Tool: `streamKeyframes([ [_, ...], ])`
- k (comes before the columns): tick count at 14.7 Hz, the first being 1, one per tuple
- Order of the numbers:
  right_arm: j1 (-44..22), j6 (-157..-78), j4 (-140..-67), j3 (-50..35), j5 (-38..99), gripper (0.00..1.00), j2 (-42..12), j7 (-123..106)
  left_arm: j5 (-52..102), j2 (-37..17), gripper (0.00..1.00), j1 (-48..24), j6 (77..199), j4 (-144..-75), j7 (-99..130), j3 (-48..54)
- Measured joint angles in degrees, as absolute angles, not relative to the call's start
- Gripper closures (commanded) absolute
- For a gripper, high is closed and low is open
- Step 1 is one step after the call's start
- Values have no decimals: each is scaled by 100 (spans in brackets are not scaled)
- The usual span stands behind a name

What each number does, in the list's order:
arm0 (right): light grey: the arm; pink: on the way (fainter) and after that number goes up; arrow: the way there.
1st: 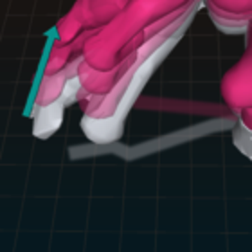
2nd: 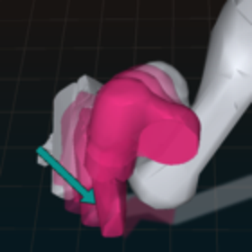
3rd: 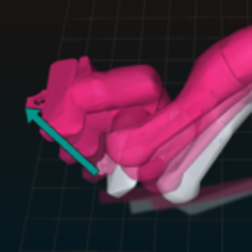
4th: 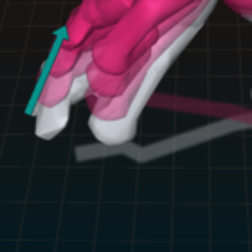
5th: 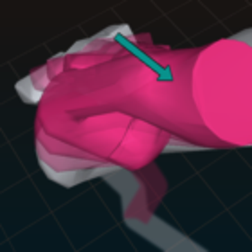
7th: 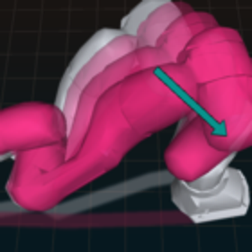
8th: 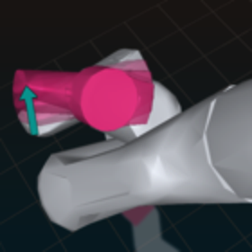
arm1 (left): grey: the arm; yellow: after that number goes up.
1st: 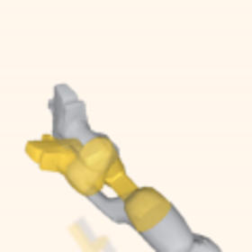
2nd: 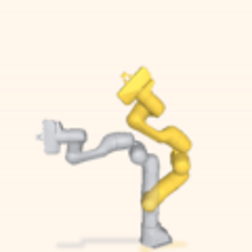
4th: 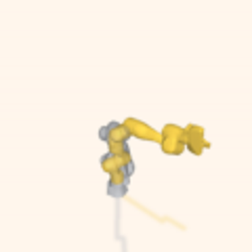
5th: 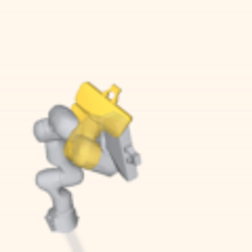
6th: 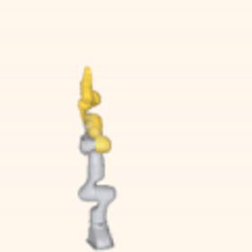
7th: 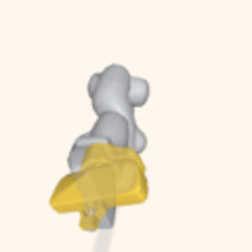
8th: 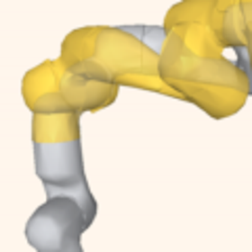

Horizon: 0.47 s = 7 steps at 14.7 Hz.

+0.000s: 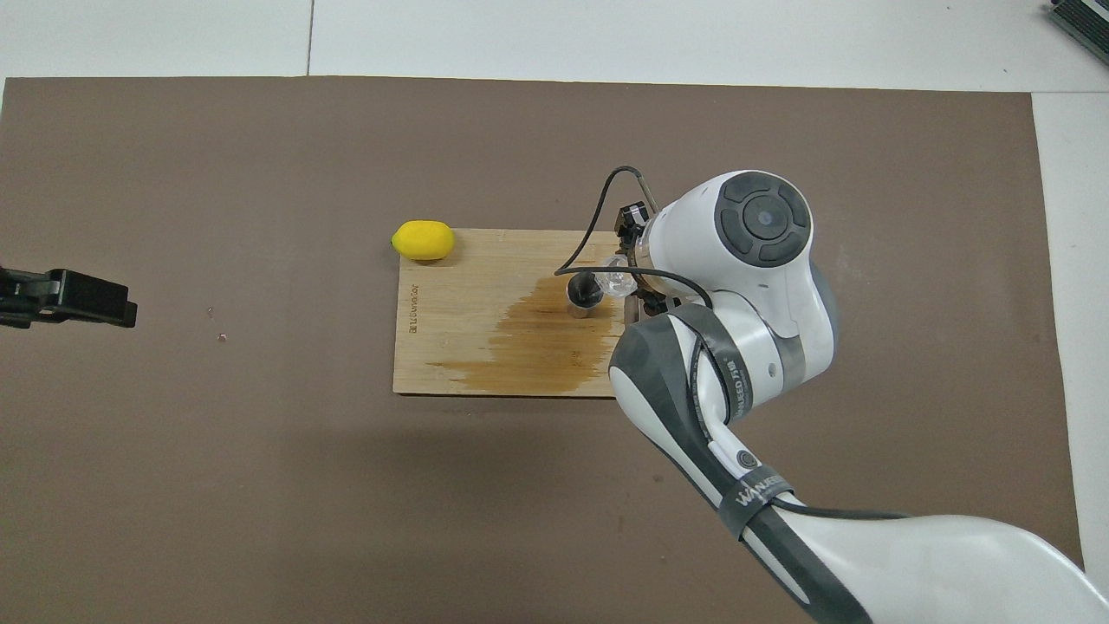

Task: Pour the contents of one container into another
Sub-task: 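Tilt the glass cup with the right gripper over the metal cup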

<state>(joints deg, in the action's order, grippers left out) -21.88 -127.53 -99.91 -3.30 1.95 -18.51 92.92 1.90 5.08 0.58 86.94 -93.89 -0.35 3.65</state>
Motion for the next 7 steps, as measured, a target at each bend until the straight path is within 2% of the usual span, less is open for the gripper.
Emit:
streamKeyframes([
  [4,-2303,-12818,-9987,-329,-78,100,-1879,9343,190,508,0,84,8723,-9389,-23,374],
  [7,-2361,-12818,-9982,-329,-389,100,-1879,9407,190,508,0,384,8826,-9402,-21,580],
])
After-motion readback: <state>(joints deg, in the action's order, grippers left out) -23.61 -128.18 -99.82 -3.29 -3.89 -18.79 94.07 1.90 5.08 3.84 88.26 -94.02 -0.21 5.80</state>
